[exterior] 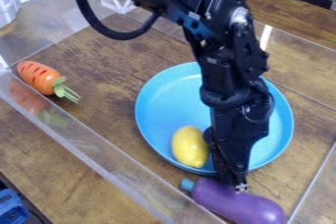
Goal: Remove the purple eggplant from the blue tray and put it on the table
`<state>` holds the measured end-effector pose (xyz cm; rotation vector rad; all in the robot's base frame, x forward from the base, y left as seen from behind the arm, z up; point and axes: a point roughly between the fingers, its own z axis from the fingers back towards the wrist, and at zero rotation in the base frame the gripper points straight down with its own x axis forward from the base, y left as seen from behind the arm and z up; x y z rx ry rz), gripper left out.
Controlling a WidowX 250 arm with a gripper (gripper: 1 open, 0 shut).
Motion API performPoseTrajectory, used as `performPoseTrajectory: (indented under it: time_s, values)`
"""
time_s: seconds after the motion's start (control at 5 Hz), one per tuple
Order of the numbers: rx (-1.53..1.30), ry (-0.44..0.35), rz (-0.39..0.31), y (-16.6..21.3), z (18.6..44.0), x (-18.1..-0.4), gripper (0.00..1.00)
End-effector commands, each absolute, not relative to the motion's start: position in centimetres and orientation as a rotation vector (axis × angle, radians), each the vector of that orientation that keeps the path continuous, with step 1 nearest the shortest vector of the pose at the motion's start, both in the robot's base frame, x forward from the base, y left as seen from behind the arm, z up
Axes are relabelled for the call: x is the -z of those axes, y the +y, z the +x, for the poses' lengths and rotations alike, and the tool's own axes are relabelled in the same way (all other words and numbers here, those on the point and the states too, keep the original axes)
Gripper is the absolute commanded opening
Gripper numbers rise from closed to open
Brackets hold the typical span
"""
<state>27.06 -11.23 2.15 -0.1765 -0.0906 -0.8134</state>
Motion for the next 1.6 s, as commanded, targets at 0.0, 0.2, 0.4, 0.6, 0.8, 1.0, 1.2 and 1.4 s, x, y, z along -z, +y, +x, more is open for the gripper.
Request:
performPoseTrajectory:
  time_s: [0.0,0.2,0.4,0.6,0.8,1.0,1.2,1.4]
  values:
    - [0.765,-0.052,-0.192,-10.7,26.5,-1.3,0.0]
    - [0.776,-0.055,-0.197,-11.2,26.9,-1.0,0.0]
    - [0.79,-0.059,-0.202,-11.6,27.4,-2.2,0.0]
    - [0.805,-0.065,-0.206,-12.0,28.0,-3.4,0.0]
    - [0.77,-0.076,-0.208,-12.2,27.8,-3.8,0.0]
    - [0.736,-0.086,-0.211,-12.3,27.5,-4.2,0.0]
    - [0.701,-0.098,-0.214,-12.5,27.4,-4.6,0.0]
    - [0.709,-0.107,-0.22,-12.4,27.4,-4.9,0.0]
